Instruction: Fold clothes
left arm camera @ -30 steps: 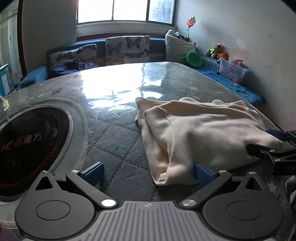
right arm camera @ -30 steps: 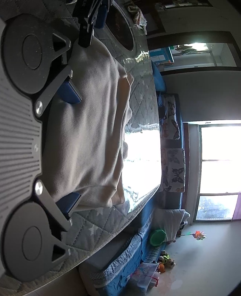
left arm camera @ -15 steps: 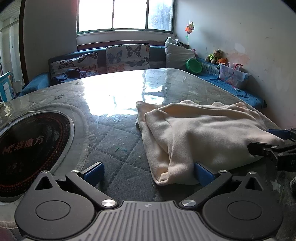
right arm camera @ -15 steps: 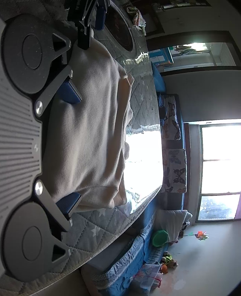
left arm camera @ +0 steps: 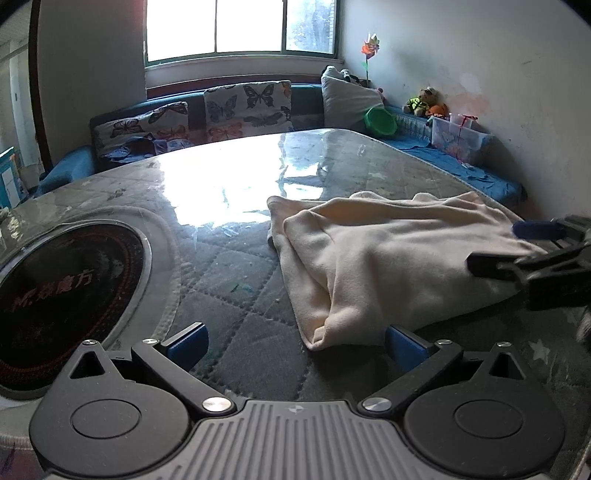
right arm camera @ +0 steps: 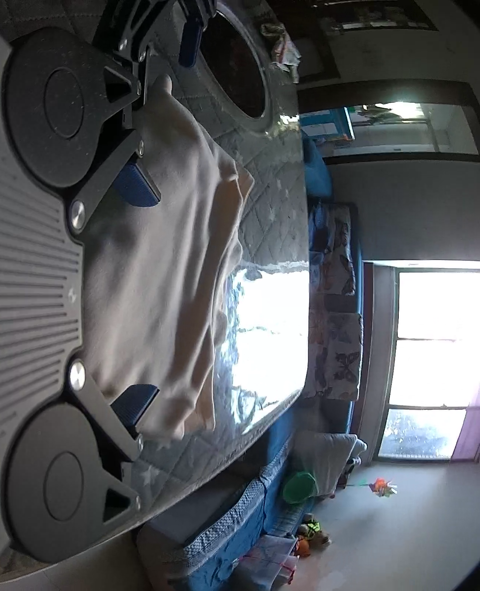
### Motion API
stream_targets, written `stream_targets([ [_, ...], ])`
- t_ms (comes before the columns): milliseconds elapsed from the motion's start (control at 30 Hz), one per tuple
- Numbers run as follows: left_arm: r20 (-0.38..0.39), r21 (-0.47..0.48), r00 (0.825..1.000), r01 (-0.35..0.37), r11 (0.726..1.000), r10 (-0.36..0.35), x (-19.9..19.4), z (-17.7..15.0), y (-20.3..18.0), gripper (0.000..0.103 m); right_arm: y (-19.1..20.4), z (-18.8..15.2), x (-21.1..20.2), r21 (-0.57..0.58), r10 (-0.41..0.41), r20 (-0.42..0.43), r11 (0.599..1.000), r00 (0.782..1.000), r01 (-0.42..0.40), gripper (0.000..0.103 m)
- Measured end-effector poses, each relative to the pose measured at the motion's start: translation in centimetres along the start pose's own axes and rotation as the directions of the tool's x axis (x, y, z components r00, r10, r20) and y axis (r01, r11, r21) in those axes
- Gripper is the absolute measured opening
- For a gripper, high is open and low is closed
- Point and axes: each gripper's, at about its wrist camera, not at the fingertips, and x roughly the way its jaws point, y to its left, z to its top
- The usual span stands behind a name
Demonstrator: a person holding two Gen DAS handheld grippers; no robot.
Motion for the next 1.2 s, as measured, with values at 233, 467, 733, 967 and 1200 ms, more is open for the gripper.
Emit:
stream_targets([
  [233,-0.002,-0.02,1.0,-0.021,1.0,0.021,-0.2,0.1,0.7,0.103,0.5,-0.7,0.5,-0.012,0.014,-0.025,1.0,1.0,-0.014,0.103],
  [467,-0.001,-0.023,0.999,-0.044,0.999,0.044,0.0,0.0,1.0,0.103,-0.4,-0.5,0.1,0.019,-0.025,-0.002,0.999,1.0,0.025,0.103],
  [733,-0.002,-0.011,0.998,-0.067,0.998,0.067,0.4,-0.8,0.9,0.103,-0.4,-1.4,0.2,0.036,-0.021,0.0,0.999,1.0,0.021,0.103],
  [967,0.009,-0.014,0.998,-0.068,0.998,0.068,0.4,-1.0,1.0,0.103,-0.4,-1.2,0.2,0.029,-0.016,-0.021,0.999,1.0,0.016,0.103],
  [1200,0.008,-0.014,0.998,-0.068,0.998,0.068,0.4,-1.1,1.0,0.103,0.1,1.1,0.2,-0.013,-0.005,-0.015,1.0,1.0,0.005,0.103],
])
